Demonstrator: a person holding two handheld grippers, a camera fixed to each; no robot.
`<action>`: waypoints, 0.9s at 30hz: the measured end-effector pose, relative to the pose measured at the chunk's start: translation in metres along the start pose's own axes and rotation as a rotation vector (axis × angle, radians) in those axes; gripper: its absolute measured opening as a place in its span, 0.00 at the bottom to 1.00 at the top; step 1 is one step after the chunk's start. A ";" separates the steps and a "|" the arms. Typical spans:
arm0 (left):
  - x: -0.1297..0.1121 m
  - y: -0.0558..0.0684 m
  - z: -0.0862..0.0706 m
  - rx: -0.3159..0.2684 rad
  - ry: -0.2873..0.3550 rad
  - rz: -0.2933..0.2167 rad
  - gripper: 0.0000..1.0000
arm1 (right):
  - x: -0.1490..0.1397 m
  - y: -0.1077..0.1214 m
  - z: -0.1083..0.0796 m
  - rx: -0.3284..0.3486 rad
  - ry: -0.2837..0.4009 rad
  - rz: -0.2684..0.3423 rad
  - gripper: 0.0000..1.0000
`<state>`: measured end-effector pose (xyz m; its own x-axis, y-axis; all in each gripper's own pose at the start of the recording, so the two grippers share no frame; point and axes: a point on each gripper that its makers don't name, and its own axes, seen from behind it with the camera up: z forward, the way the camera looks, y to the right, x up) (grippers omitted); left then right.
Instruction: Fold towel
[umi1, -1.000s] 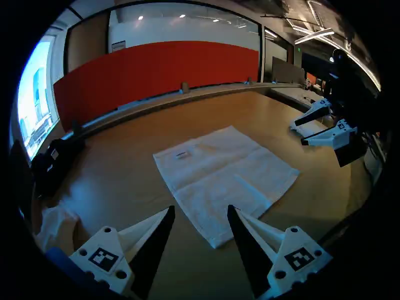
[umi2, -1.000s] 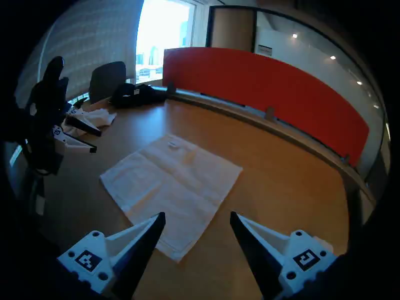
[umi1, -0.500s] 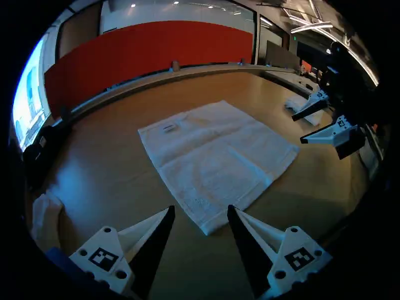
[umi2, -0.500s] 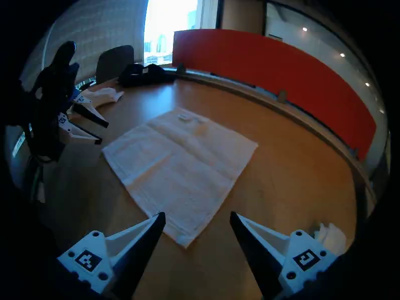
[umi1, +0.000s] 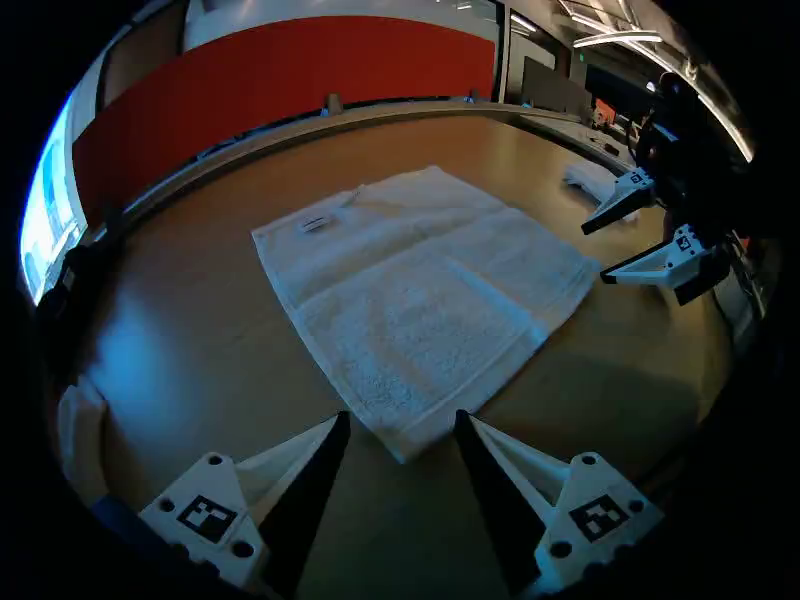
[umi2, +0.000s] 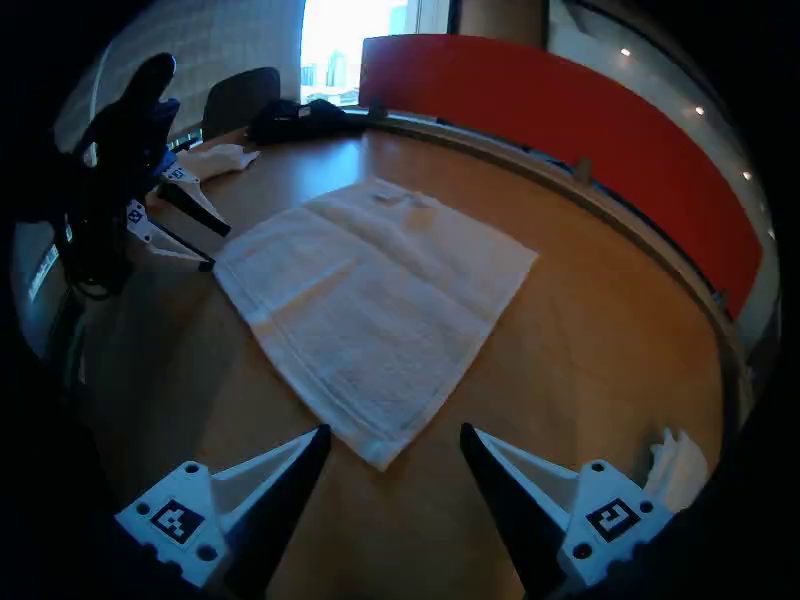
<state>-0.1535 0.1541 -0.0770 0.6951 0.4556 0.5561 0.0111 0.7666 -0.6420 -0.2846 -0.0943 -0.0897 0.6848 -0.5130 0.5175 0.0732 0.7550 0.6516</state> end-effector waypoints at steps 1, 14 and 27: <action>-0.001 0.000 0.001 0.000 -0.004 0.001 0.77 | -0.001 0.000 0.001 0.003 -0.002 0.001 0.99; -0.006 0.002 0.004 0.010 -0.007 0.010 0.77 | -0.006 0.002 0.006 0.024 -0.014 -0.002 0.90; -0.006 0.003 0.004 0.024 -0.031 -0.010 0.75 | -0.006 -0.008 0.007 0.065 -0.018 0.007 0.63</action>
<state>-0.1605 0.1554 -0.0808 0.6723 0.4617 0.5787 -0.0001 0.7817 -0.6236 -0.2948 -0.1004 -0.0943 0.6718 -0.5156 0.5318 0.0205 0.7306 0.6825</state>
